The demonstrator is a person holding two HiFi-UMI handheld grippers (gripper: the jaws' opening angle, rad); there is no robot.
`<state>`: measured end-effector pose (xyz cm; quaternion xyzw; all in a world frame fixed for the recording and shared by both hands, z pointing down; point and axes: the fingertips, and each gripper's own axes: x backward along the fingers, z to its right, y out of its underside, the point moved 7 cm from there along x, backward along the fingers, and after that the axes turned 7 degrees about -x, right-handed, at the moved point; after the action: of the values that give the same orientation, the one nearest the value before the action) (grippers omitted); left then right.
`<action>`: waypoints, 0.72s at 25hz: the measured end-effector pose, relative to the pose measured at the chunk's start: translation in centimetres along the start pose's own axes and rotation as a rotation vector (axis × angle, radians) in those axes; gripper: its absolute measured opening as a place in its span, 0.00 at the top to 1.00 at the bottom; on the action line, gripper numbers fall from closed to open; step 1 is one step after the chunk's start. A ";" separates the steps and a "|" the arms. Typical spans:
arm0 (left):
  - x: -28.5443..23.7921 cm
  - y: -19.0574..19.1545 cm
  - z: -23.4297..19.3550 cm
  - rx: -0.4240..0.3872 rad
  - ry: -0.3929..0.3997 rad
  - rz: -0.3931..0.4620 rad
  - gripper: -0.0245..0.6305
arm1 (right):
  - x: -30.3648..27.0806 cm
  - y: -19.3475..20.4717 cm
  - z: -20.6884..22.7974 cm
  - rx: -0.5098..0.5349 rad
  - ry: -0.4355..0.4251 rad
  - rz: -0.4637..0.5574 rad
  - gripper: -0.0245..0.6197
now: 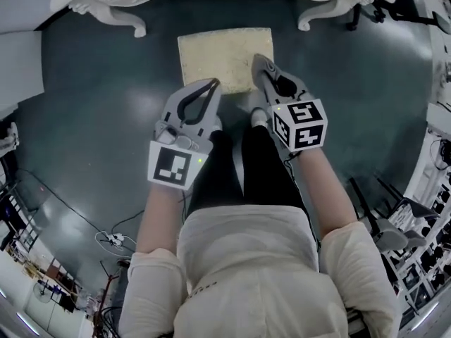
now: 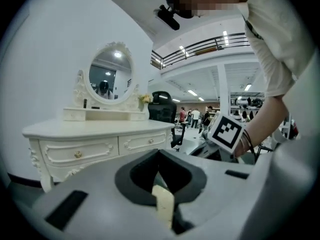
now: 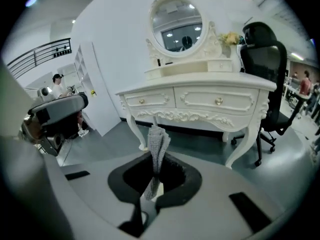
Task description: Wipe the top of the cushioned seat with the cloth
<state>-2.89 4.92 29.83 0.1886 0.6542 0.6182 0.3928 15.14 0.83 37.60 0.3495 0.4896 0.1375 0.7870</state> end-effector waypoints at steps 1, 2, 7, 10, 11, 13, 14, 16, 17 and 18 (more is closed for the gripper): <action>0.7 -1.0 -0.3 -0.014 -0.003 0.007 0.96 | 0.9 -1.0 -0.8 -0.001 -0.009 0.026 0.92; 1.3 -2.0 -0.5 -0.025 -0.007 0.013 0.96 | 1.7 -2.0 -1.5 -0.005 -0.018 0.054 0.92; 4.3 -6.8 -1.3 -0.089 -0.027 0.035 0.96 | 6.4 -7.1 -4.8 0.016 -0.039 0.183 0.92; 5.7 -9.4 -1.9 -0.097 -0.047 0.060 0.96 | 9.0 -9.5 -6.1 0.041 -0.032 0.252 0.92; 6.0 -10.2 -2.1 -0.103 -0.056 0.070 0.96 | 9.9 -10.1 -6.6 0.048 -0.031 0.275 0.92; 6.7 -11.9 -2.5 -0.115 -0.074 0.091 0.96 | 11.5 -11.2 -7.4 0.066 -0.035 0.318 0.92; 7.0 -12.8 -2.6 -0.122 -0.082 0.100 0.96 | 12.3 -11.7 -7.8 0.078 -0.037 0.340 0.92; 7.6 -14.4 -3.0 -0.142 -0.096 0.112 0.96 | 14.0 -12.9 -8.7 0.117 -0.030 0.390 0.92; 7.9 -15.2 -3.1 -0.153 -0.105 0.116 0.96 | 14.8 -13.7 -9.1 0.145 -0.021 0.418 0.92; 8.2 -16.0 -3.3 -0.164 -0.114 0.121 0.96 | 15.5 -14.4 -9.5 0.173 -0.015 0.444 0.92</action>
<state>-6.64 6.09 12.02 0.2297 0.5656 0.6804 0.4054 12.62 3.12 14.64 0.5156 0.4048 0.2623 0.7082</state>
